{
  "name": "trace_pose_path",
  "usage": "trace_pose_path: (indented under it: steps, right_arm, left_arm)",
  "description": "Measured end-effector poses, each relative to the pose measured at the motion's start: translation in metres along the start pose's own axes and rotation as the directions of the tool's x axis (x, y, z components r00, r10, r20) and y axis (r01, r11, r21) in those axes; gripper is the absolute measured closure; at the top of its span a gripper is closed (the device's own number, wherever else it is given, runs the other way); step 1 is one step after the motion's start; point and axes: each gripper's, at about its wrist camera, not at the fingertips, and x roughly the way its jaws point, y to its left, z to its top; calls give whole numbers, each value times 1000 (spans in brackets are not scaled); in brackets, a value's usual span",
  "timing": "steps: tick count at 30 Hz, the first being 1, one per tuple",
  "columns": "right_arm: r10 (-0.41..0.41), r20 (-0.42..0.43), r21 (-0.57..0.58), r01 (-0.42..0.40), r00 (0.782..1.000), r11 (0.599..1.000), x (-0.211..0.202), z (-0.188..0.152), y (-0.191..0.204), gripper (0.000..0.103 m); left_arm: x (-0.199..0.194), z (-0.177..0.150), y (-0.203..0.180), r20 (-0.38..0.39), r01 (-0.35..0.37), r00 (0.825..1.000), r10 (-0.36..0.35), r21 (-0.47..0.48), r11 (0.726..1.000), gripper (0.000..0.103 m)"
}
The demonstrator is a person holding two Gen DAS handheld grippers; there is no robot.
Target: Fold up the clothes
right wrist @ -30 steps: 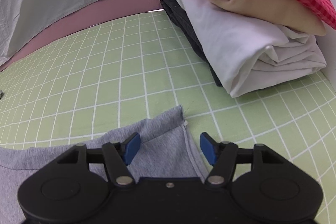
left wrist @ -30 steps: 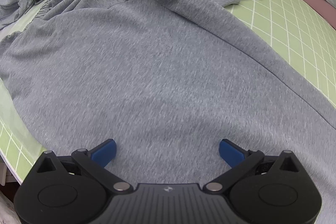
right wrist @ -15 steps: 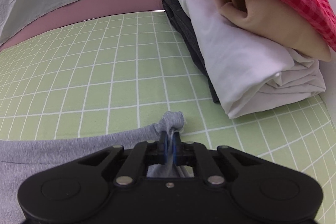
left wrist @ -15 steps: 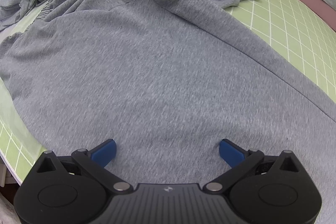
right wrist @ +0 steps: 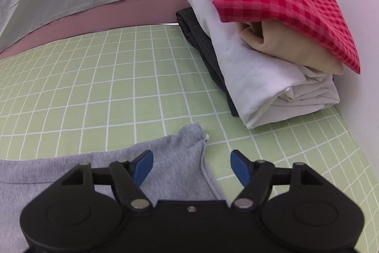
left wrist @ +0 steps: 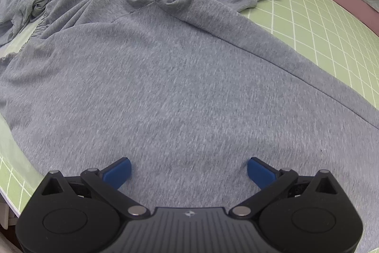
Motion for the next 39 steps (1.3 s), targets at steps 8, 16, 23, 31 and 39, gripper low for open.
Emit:
trace_pose_path:
  steps: [8, 16, 23, 31, 39]
  right_arm:
    - [47, 20, -11, -47, 999, 999, -38, -8, 65, 28]
    - [149, 12, -8, -149, 989, 989, -45, 4, 184, 28]
    - [281, -1, -23, -281, 960, 959, -32, 18, 310, 28]
    - [361, -52, -57, -363, 931, 930, -14, 36, 411, 28]
    - [386, -95, -149, -397, 917, 906, -3, 39, 449, 29]
  left_arm:
    - [-39, 39, 60, 151, 29, 988, -24, -35, 999, 0]
    - [-34, 103, 170, 201, -54, 977, 77, -116, 992, 0]
    - [-2, 153, 235, 191, -38, 979, 72, -176, 984, 0]
    - [46, 180, 265, 126, -37, 990, 62, -192, 981, 0]
    - [70, 181, 271, 94, -71, 991, 91, -196, 978, 0]
